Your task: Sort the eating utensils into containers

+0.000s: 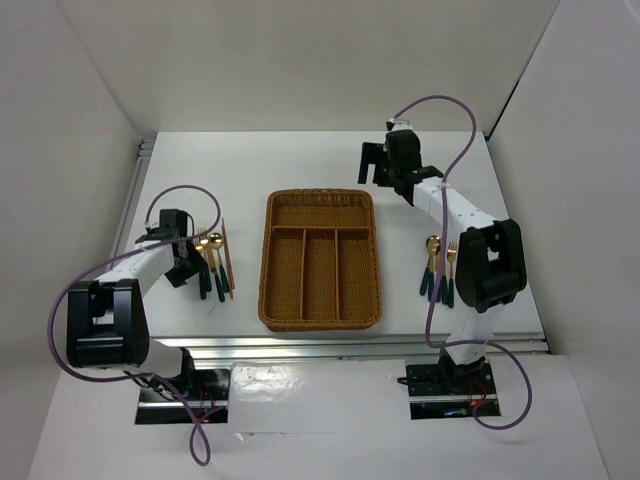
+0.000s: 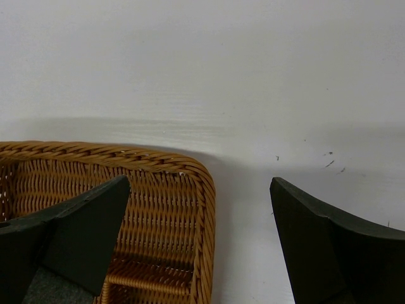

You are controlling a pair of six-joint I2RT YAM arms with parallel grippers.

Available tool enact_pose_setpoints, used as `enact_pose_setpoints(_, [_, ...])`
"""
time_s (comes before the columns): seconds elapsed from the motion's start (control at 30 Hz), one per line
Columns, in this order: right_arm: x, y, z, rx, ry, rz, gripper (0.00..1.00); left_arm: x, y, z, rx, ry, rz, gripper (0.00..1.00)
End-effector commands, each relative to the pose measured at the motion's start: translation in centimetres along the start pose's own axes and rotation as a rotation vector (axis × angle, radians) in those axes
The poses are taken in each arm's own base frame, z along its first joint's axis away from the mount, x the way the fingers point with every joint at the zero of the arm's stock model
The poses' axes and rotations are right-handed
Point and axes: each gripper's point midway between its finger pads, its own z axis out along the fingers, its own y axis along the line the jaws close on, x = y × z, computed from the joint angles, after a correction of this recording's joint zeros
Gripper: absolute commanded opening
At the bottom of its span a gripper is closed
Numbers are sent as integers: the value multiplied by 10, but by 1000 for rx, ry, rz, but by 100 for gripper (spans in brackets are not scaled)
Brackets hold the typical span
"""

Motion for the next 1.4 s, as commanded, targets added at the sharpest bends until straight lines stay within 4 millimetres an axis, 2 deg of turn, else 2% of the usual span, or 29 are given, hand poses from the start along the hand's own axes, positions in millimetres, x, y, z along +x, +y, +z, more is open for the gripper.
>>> enact_pose_setpoints(0.0, [-16,-2,1,20,-38,7,100,-16,-7,-2,1,-36,3,60])
enact_pose_setpoints(0.3, [-5,-6,5,37,-11,4,100,-10,-18,4,-26,-26,64,56])
enact_pose_setpoints(0.33, [-5,-6,5,37,-11,4,100,-4,-19,5,-32,-10,80,56])
enact_pose_setpoints(0.6, [3,-8,9,42,8,1,100,0,-18,9,-49,0,94,56])
enact_pose_setpoints(0.67, [7,-9,12,45,17,0,100,1,-17,11,-57,11,98,48])
enact_pose_setpoints(1.0, [6,-10,12,54,14,0,100,9,-12,22,-102,53,104,33])
enact_pose_setpoints(1.1, [6,-10,12,54,14,0,100,9,-12,22,-102,53,105,23])
enact_pose_setpoints(1.3, [2,-9,11,51,6,1,100,13,-10,21,-113,66,89,17])
enact_pose_setpoints(1.37, [4,-10,11,54,14,0,100,4,-12,12,-101,36,82,16])
